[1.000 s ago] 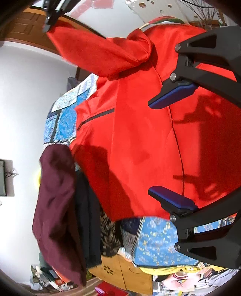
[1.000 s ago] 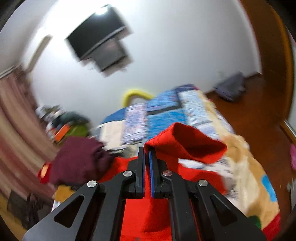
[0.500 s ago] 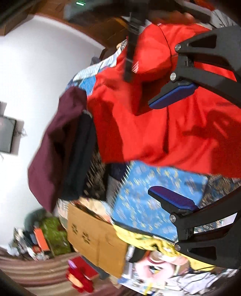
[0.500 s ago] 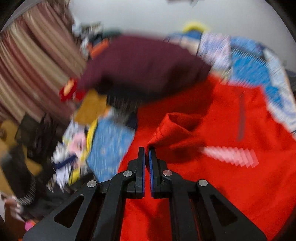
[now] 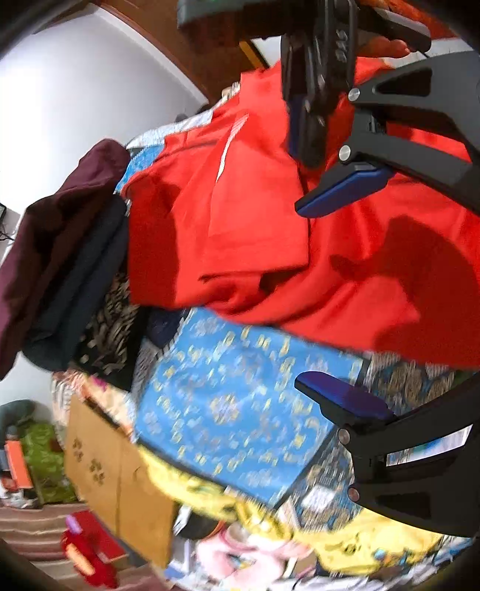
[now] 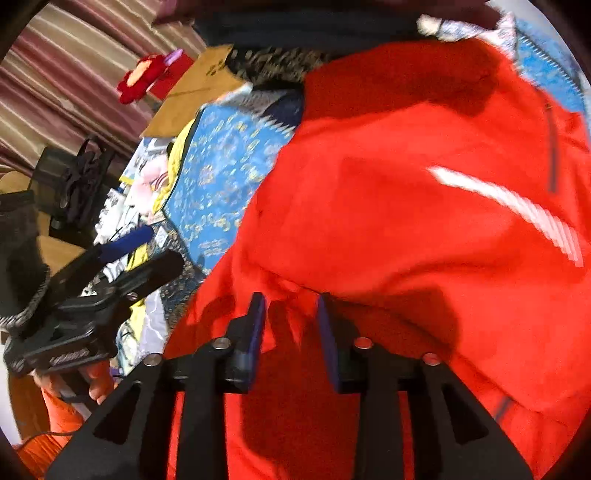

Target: Fold large clothes

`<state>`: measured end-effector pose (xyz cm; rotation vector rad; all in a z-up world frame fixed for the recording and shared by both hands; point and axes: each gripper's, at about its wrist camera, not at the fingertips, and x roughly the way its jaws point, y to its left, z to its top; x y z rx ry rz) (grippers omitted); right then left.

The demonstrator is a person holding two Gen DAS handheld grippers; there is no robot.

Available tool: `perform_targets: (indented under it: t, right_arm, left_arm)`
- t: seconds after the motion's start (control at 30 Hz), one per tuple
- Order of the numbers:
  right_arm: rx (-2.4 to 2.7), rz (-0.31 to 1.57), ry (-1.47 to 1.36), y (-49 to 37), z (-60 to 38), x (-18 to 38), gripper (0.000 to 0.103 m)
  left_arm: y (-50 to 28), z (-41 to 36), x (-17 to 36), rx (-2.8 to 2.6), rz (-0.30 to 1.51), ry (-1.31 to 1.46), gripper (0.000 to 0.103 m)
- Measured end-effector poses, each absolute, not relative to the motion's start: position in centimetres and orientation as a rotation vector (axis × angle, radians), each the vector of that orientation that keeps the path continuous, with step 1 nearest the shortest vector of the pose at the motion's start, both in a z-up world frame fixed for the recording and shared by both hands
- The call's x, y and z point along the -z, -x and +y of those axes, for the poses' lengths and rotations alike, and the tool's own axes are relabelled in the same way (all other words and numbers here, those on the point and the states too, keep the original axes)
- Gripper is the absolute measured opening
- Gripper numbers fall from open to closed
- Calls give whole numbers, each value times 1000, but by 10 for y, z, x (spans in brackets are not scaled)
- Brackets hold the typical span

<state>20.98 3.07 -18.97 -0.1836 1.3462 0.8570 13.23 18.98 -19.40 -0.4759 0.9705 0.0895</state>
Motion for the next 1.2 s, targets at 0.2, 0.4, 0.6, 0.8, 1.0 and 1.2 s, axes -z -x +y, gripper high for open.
perform_targets:
  t: [0.2,0.4,0.6,0.8,1.0,1.2]
  right_arm:
    - [-699,1162,123,-220,-43,155,44]
    - [-515,1101,-23,-229,-126,146,46]
    - [-361,1079,-115,-230,-187,151,46]
    - [-247,1080,-152,-234,-231,158,46]
    - [-192,1020,-143,-243,-254,146,46]
    - [-170,966,-156,-252,-264,134,46]
  left_arm:
    - [-155,181,206,-21,992,529,77]
    - [-186,171,228,8,1065,518,69]
    - [-206,158,247,-23,1142,438,37]
    - [-212,126,221,-68,1097,171,11]
    - [-214,119,166,-80,940,34,4]
    - [-230,142,122,-134,800,41,3]
